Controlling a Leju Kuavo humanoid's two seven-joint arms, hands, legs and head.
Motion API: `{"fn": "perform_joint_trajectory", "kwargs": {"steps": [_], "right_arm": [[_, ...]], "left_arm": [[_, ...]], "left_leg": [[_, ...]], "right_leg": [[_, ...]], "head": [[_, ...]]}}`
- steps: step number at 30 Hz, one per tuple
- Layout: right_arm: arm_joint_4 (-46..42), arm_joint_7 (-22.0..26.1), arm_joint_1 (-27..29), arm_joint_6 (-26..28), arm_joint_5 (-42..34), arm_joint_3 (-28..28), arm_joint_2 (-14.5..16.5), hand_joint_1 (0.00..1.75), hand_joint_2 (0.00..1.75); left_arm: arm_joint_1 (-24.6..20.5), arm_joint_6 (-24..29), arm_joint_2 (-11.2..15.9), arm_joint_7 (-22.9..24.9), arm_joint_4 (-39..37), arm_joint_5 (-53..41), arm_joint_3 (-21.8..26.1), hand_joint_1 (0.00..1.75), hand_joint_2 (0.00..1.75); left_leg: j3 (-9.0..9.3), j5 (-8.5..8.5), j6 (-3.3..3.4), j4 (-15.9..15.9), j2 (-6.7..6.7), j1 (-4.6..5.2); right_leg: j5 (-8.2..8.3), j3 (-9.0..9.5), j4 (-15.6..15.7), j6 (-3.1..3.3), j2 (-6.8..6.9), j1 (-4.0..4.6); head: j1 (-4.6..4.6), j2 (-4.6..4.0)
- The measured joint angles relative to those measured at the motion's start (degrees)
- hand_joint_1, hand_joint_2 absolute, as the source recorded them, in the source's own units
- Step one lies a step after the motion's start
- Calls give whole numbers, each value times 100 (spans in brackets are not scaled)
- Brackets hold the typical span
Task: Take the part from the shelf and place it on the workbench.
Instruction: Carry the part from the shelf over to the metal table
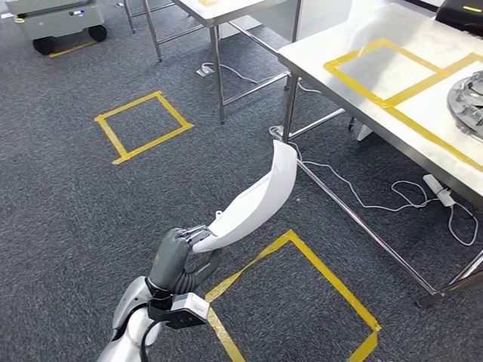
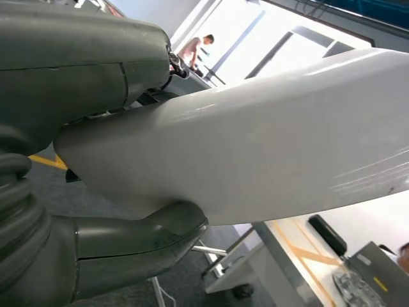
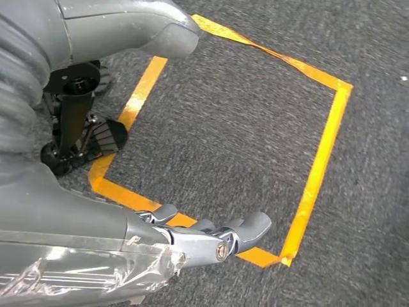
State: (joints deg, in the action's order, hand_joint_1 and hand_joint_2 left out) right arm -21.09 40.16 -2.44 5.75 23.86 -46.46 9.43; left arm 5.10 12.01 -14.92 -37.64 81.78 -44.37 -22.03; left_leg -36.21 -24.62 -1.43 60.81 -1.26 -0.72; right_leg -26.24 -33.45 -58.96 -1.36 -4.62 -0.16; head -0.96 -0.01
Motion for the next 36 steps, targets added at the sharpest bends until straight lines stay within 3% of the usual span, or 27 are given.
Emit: {"fn": "perform_joint_trajectory", "kwargs": {"steps": [3, 5, 7, 9, 10, 11, 13, 15, 16, 20, 22, 24, 25, 26, 27, 29, 30, 32, 35, 36], "right_arm": [[0, -2, 23, -18, 8, -6, -1, 0, 175], [0, -2, 40, -20, 14, -9, -1, 0, 175], [0, -1, 25, -25, 19, -11, -1, 0, 175], [1, -2, 15, -35, 27, -12, -1, 0, 175], [2, -3, 20, -43, 31, -12, -1, 0, 175], [3, -4, 28, -52, 35, -12, -1, 0, 175], [6, -4, 37, -78, 39, -12, -1, 0, 175], [9, -4, 32, -103, 42, -13, -1, 0, 175], [10, -4, 27, -115, 43, -13, -1, 0, 175], [13, -3, 31, -135, 44, -19, -3, 0, 175], [13, 1, 24, -143, 46, -24, -4, 0, 175], [13, 3, 14, -153, 49, -25, -4, 0, 175], [13, 3, 16, -156, 49, -25, -4, 0, 175], [13, 3, 22, -156, 49, -26, -4, 0, 175], [13, 2, 27, -156, 50, -27, -4, 0, 175], [13, 2, 28, -156, 52, -29, -3, 0, 175], [13, 1, 24, -157, 52, -29, -3, 0, 175], [13, 2, 20, -157, 53, -29, -3, 0, 175], [13, 3, 22, -157, 54, -28, -3, 0, 175], [13, 3, 17, -157, 54, -28, -3, 0, 175]], "left_arm": [[-11, -3, -7, -7, -2, 0, 1, 175, 175], [-13, -3, -15, -8, -1, 1, -3, 175, 175], [-12, -3, -20, -8, -1, 1, -3, 175, 175], [-11, -3, -17, -8, -2, 1, 1, 175, 175], [-11, -3, -17, -8, -2, 1, 2, 175, 175], [-11, -3, -16, -8, -2, 1, 3, 175, 175], [-12, -3, -17, -8, -2, 1, 3, 175, 175], [-12, -3, -18, -9, -2, 1, 2, 175, 175], [-12, -3, -16, -9, -2, 0, 3, 175, 175], [-15, -3, -15, -12, -1, -2, 2, 175, 175], [-16, -3, -9, -16, 1, -1, 2, 175, 175], [-16, -3, -2, -19, -1, 1, 9, 175, 175], [-16, -3, 1, -19, -1, 1, 13, 175, 175], [-16, -3, 1, -19, -2, 1, 15, 175, 175], [-16, -3, 1, -19, -2, 1, 16, 175, 175], [-16, -3, 1, -19, -2, 1, 17, 175, 175], [-18, -3, 0, -19, -2, 1, 17, 175, 175], [-22, -3, -4, -19, -3, 0, 17, 175, 175], [-27, -4, -13, -19, -4, 1, 18, 175, 175], [-29, -4, -16, -19, -4, 1, 18, 175, 175]], "left_leg": [[98, -20, 72, -240, -49, 3], [141, -40, 151, -263, -23, -5], [201, -79, 220, -274, 24, -4], [262, -139, 248, -273, 72, 12], [300, -173, 249, -273, 89, 16], [348, -210, 245, -272, 98, 17], [468, -298, 224, -273, 107, 16], [560, -387, 175, -266, 112, 35], [582, -416, 150, -266, 114, 45], [628, -518, 37, -247, 135, 29], [393, -716, -6, 231, 136, 28], [-141, -948, -22, 1046, 134, 31], [-380, -966, -24, 1335, 134, 30], [-516, -858, -21, 1417, 134, 30], [-535, -635, -13, 1279, 134, 29], [-322, -78, 8, 577, 134, 30], [-176, 64, 23, 210, 131, 29], [-16, 80, 65, -170, 121, 32], [77, -5, 176, -249, 107, 22], [125, -31, 213, -253, 107, 18]], "right_leg": [[-55, -27, 22, -88, -50, 0], [-136, -72, -94, -149, 97, 2], [-392, -327, -638, -190, 317, 10], [-672, -770, -1404, -213, 400, 4], [-689, -922, -1622, -219, 411, 1], [-588, -967, -1621, -221, 415, 0], [-121, -723, -983, -211, 432, -4], [179, -391, -294, -187, 470, 9], [211, -305, -134, -168, 481, 18], [127, -193, -39, -30, 433, 33], [77, -90, 1, 47, 414, 14], [12, -19, 8, 89, 397, 14], [-25, 18, 8, 93, 385, 14], [-64, 67, 8, 89, 370, 13], [-108, 128, 8, 79, 353, 10], [-210, 250, 8, 39, 318, 7], [-271, 282, 1, 7, 299, 16], [-342, 327, 21, -61, 283, 38], [-394, 406, 10, -156, 308, 38], [-458, 335, -135, -181, 333, 34]], "head": [[5, 1], [21, 0], [44, -1], [54, 0], [54, 0], [54, 1], [55, 1], [62, 0], [60, -1], [37, 0], [10, 0], [-13, 0], [-16, 1], [-15, 1], [-15, 1], [-16, 1], [-22, 1], [-21, 1], [-5, 1], [4, 1]]}}
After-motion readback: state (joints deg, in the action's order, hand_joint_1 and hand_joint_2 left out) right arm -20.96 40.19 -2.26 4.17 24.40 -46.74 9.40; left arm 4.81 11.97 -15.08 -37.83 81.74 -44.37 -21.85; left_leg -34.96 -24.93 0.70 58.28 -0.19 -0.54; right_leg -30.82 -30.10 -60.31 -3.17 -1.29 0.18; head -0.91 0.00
